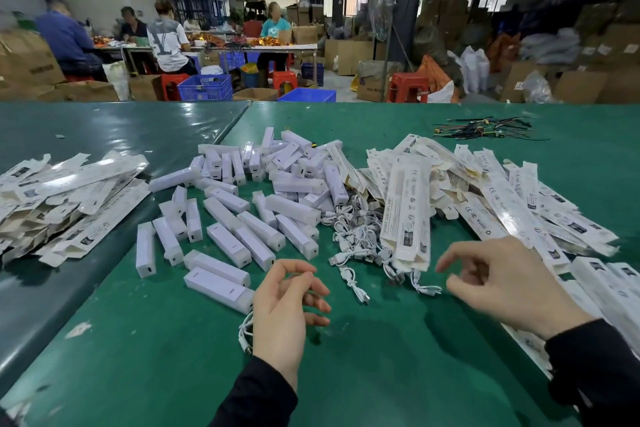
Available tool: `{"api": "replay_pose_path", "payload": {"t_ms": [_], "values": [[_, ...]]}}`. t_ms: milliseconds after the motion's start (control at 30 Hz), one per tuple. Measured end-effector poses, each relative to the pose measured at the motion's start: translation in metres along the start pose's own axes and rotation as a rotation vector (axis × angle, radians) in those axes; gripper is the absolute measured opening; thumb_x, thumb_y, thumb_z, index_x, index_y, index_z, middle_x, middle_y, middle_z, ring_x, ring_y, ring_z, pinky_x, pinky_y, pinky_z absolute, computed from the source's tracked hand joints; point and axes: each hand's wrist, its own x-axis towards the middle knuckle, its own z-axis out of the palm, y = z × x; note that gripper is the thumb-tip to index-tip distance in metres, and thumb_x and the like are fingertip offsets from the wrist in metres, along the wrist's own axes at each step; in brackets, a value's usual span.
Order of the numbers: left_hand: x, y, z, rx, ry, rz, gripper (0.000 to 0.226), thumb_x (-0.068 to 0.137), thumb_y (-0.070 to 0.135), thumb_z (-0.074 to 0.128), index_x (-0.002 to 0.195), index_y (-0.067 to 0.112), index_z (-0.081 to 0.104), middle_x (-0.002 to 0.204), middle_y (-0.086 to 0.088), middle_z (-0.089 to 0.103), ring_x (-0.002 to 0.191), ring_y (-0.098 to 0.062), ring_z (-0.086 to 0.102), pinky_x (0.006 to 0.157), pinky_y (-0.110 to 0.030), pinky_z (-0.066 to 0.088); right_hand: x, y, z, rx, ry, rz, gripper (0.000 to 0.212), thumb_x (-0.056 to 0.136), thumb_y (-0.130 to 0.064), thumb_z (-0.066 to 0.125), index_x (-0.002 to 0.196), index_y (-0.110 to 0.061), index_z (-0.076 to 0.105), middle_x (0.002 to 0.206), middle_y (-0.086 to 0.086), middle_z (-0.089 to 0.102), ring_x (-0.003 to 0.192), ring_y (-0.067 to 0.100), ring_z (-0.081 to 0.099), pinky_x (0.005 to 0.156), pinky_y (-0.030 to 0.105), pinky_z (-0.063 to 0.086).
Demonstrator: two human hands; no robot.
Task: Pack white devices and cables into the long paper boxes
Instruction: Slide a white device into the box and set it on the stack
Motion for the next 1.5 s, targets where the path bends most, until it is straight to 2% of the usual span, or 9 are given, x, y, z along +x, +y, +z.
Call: {"api": "replay_pose_path", "payload": {"t_ms": [167, 267, 533, 700, 833, 967, 1200, 1367, 1500], "values": [[0.0, -0.002, 0.001, 0.014, -0.018, -0.003, 0.016, 0.093, -0.004, 0.046, 0.086, 0.006, 0.056, 0.061, -0.006, 0.06, 0.048, -0.015, 0.052, 0.041, -0.024, 0.045, 0.005, -0.004, 0.022, 0.314, 0.287, 0.204, 0.02, 0.087, -0.031, 0.068, 0.105, -0.026, 0.061, 0.095, -0.007, 0.063, 0.075, 0.004, 0.056, 0.064, 0.024, 0.043], [0.0, -0.004, 0.003, 0.02, -0.027, -0.008, 0.017, 0.092, -0.005, 0.047, 0.084, 0.007, 0.056, 0.06, -0.006, 0.06, 0.047, -0.015, 0.052, 0.04, -0.024, 0.044, 0.012, -0.009, 0.043, 0.393, 0.106, 0.377, 0.09, 0.073, -0.068, 0.062, 0.145, -0.029, 0.026, 0.119, -0.007, 0.045, 0.092, 0.008, 0.057, 0.068, 0.022, 0.043], [0.0, -0.005, 0.003, 0.027, -0.037, -0.024, 0.02, 0.091, -0.005, 0.048, 0.081, 0.009, 0.058, 0.061, -0.008, 0.06, 0.047, -0.017, 0.052, 0.041, -0.024, 0.044, 0.013, -0.002, 0.051, 0.17, 0.191, 0.295, 0.061, 0.093, -0.015, 0.058, 0.147, -0.015, 0.029, 0.075, -0.008, 0.055, 0.058, 0.011, 0.059, 0.051, 0.027, 0.049], [0.0, -0.005, 0.001, 0.02, -0.07, -0.026, 0.02, 0.091, -0.003, 0.052, 0.08, 0.009, 0.065, 0.066, -0.01, 0.061, 0.049, -0.017, 0.053, 0.043, -0.023, 0.045, 0.005, -0.004, 0.019, 0.408, 0.596, 0.23, 0.044, 0.098, -0.009, 0.05, 0.137, -0.023, 0.037, 0.105, -0.003, 0.064, 0.07, 0.009, 0.062, 0.052, 0.016, 0.047], [0.0, 0.002, 0.0, -0.159, -0.261, -0.089, 0.03, 0.075, 0.022, 0.069, 0.101, 0.007, 0.071, 0.1, -0.013, 0.073, 0.079, -0.022, 0.069, 0.059, -0.028, 0.056, -0.008, -0.041, 0.013, 1.244, 0.112, 0.253, 0.043, 0.089, -0.004, 0.057, 0.121, -0.033, 0.057, 0.111, -0.003, 0.073, 0.089, 0.015, 0.071, 0.058, 0.023, 0.058], [0.001, 0.01, -0.001, -0.362, -0.362, -0.187, 0.058, 0.071, 0.042, 0.073, 0.117, 0.008, 0.065, 0.122, -0.015, 0.066, 0.11, -0.027, 0.066, 0.082, -0.037, 0.058, -0.02, -0.071, 0.041, 1.298, -0.535, 0.141, 0.058, 0.078, -0.006, 0.058, 0.135, -0.019, 0.051, 0.118, 0.007, 0.07, 0.096, 0.018, 0.07, 0.072, 0.026, 0.057], [0.007, 0.007, -0.007, -0.338, -0.374, -0.195, 0.058, 0.068, 0.026, 0.078, 0.119, 0.002, 0.064, 0.114, -0.02, 0.069, 0.104, -0.027, 0.069, 0.081, -0.037, 0.059, -0.029, -0.084, 0.057, 1.313, -0.701, 0.164, 0.048, 0.08, -0.007, 0.054, 0.126, -0.017, 0.062, 0.098, 0.003, 0.073, 0.069, 0.003, 0.062, 0.057, 0.013, 0.042], [0.01, 0.0, -0.011, -0.207, -0.35, -0.147, 0.038, 0.058, 0.021, 0.08, 0.093, 0.007, 0.077, 0.097, -0.022, 0.073, 0.082, -0.028, 0.073, 0.062, -0.031, 0.059, -0.024, -0.078, 0.047, 0.991, -0.399, 0.236, 0.026, 0.078, -0.037, 0.077, 0.079, -0.011, 0.077, 0.073, 0.009, 0.071, 0.066, 0.016, 0.062, 0.054, 0.025, 0.046], [0.004, -0.001, -0.005, -0.075, -0.426, -0.146, 0.056, 0.059, 0.011, 0.087, 0.11, 0.008, 0.065, 0.096, -0.026, 0.072, 0.078, -0.035, 0.073, 0.065, -0.035, 0.058, -0.021, -0.071, 0.047, 1.086, -0.051, 0.229, 0.021, 0.08, -0.03, 0.067, 0.097, -0.018, 0.071, 0.095, 0.004, 0.074, 0.082, 0.019, 0.069, 0.065, 0.028, 0.054]]}}
